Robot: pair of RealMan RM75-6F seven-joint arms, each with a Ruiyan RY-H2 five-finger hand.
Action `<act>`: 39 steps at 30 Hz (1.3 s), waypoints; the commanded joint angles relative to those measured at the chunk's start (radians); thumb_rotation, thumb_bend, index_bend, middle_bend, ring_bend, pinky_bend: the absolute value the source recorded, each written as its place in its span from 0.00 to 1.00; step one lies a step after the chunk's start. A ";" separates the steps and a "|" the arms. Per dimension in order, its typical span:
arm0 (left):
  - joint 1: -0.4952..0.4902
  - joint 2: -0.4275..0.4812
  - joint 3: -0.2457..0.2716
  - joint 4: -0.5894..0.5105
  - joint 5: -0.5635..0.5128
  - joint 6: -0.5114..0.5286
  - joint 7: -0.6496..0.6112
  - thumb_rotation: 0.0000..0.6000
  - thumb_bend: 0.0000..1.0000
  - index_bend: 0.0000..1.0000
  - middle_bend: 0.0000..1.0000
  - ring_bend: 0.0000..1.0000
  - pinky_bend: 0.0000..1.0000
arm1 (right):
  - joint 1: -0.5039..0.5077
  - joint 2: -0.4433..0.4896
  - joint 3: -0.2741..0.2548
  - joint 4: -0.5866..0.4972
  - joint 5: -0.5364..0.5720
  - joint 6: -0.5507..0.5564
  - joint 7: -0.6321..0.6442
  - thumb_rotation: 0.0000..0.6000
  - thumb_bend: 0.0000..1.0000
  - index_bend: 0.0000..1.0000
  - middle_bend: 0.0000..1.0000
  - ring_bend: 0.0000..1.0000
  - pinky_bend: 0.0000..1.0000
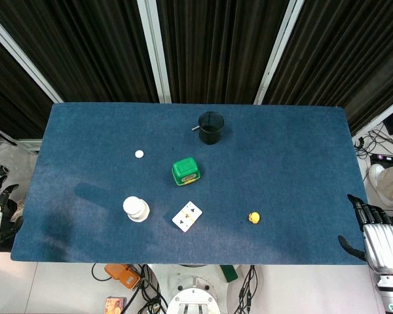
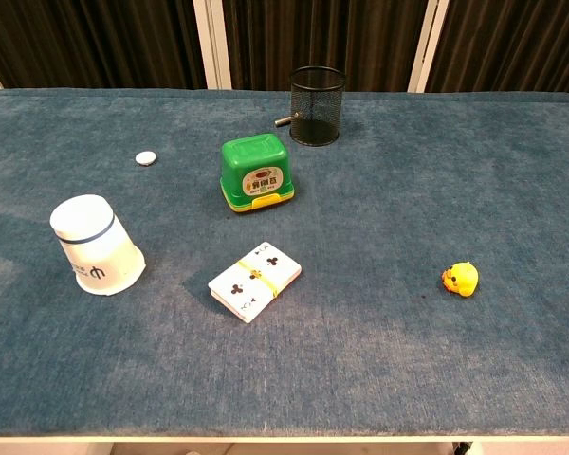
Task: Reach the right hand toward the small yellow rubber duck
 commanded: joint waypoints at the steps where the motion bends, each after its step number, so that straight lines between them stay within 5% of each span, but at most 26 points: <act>1: 0.000 0.000 0.000 0.000 0.000 0.000 0.000 1.00 0.30 0.17 0.01 0.06 0.17 | 0.000 0.000 0.001 0.000 0.002 0.000 0.000 1.00 0.36 0.08 0.21 0.24 0.23; 17: 0.000 -0.001 0.001 -0.002 -0.004 -0.003 0.004 1.00 0.30 0.17 0.01 0.06 0.17 | 0.021 -0.002 0.012 0.006 0.025 -0.035 0.015 1.00 0.36 0.09 0.21 0.24 0.23; 28: 0.000 -0.003 -0.005 -0.003 -0.014 -0.001 0.004 1.00 0.30 0.17 0.01 0.06 0.17 | 0.213 -0.103 0.034 0.068 0.029 -0.321 -0.014 1.00 0.36 0.13 0.21 0.24 0.25; 39: -0.002 0.002 -0.008 0.003 -0.019 -0.008 -0.010 1.00 0.30 0.17 0.01 0.06 0.17 | 0.374 -0.216 0.047 0.132 0.023 -0.510 0.013 1.00 0.36 0.30 0.21 0.24 0.25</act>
